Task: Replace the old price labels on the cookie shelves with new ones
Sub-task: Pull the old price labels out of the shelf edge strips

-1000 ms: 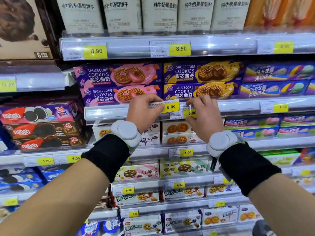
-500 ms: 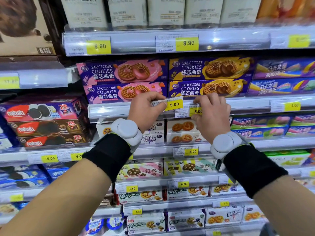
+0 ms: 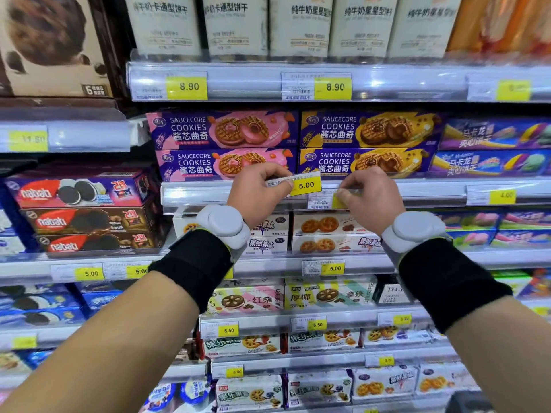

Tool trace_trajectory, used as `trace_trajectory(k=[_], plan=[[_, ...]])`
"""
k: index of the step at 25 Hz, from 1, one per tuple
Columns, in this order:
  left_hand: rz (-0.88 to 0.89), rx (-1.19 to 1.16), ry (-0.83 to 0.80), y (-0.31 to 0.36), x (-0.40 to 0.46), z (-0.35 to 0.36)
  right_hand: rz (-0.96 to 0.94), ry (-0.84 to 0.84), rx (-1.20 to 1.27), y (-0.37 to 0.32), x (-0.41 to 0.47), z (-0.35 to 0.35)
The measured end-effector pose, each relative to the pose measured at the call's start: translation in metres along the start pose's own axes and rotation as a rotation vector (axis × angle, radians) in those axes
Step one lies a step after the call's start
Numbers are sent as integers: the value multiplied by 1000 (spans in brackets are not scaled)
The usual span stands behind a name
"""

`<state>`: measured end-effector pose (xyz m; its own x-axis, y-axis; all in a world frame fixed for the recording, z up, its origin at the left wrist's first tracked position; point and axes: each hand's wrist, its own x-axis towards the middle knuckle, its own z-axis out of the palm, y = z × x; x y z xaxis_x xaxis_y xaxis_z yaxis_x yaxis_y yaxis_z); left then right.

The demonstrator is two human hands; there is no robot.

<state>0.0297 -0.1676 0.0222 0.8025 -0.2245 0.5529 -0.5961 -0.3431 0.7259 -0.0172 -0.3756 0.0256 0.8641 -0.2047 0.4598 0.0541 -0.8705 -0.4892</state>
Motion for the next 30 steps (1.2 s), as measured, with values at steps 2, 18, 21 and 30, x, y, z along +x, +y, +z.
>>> trace_trajectory(k=[2, 18, 21, 30], plan=[[-5, -12, -15, 2, -1, -2, 71, 20, 65, -4, 3, 1], [-144, -202, -87, 10, -45, -53, 38, -13, 453, -57, -19, 5], [-126, -159, -62, 2, -52, -61, 30, -97, 522, -72, -29, 9], [-197, -127, 37, -30, -89, -73, 56, -319, 574, -101, -60, 36]])
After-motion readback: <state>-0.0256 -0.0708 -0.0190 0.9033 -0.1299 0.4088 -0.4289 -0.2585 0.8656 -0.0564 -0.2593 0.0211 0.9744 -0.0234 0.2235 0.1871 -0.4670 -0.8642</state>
